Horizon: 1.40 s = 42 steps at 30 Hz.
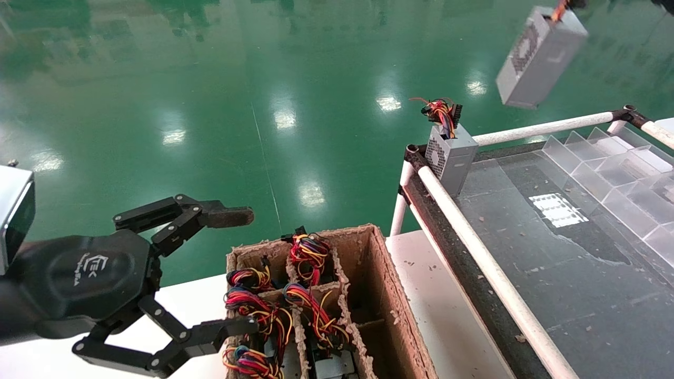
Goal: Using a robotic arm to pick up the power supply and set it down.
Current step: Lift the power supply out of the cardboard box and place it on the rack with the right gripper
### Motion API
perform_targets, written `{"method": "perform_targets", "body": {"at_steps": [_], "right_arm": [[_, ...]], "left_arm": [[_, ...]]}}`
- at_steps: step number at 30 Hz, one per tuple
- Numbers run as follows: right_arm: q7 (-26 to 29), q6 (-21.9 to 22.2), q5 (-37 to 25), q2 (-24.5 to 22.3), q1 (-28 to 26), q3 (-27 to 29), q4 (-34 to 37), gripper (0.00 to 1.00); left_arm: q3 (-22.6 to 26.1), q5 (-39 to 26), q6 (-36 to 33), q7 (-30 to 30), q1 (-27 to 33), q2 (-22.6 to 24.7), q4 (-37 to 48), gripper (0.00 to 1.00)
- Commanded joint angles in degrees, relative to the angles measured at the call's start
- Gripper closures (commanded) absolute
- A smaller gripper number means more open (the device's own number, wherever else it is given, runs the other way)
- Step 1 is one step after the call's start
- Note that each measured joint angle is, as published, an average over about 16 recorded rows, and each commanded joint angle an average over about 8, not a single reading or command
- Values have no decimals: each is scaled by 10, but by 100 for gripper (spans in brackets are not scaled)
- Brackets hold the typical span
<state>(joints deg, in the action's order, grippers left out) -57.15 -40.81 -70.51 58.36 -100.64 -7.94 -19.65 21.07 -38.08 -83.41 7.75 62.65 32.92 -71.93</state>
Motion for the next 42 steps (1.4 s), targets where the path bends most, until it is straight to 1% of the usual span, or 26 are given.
{"method": "perform_targets", "body": {"at_steps": [1, 7, 12, 19, 26, 30, 31, 38, 39, 42], "right_arm": [[-22, 4, 1, -5, -8, 4, 34, 100], [-67, 18, -8, 0, -12, 1, 114, 100], [-92, 21, -10, 8, -6, 0, 150, 100], [-120, 3, -12, 27, 8, -1, 171, 100], [-144, -26, -15, 49, 21, -4, 177, 100], [-155, -34, -14, 59, 25, -4, 179, 99], [-157, -35, -14, 61, 25, -4, 179, 94], [-165, -33, -16, 70, 25, -5, 187, 8], [-165, -33, -17, 71, 25, -6, 188, 0], [-165, -32, -20, 72, 24, -8, 191, 0]], "left_arm": [[0, 0, 0, 0, 0, 0, 0, 0], [0, 0, 0, 0, 0, 0, 0, 0], [0, 0, 0, 0, 0, 0, 0, 0], [0, 0, 0, 0, 0, 0, 0, 0], [0, 0, 0, 0, 0, 0, 0, 0], [0, 0, 0, 0, 0, 0, 0, 0], [0, 0, 0, 0, 0, 0, 0, 0], [0, 0, 0, 0, 0, 0, 0, 0], [0, 0, 0, 0, 0, 0, 0, 0], [0, 0, 0, 0, 0, 0, 0, 0]]}}
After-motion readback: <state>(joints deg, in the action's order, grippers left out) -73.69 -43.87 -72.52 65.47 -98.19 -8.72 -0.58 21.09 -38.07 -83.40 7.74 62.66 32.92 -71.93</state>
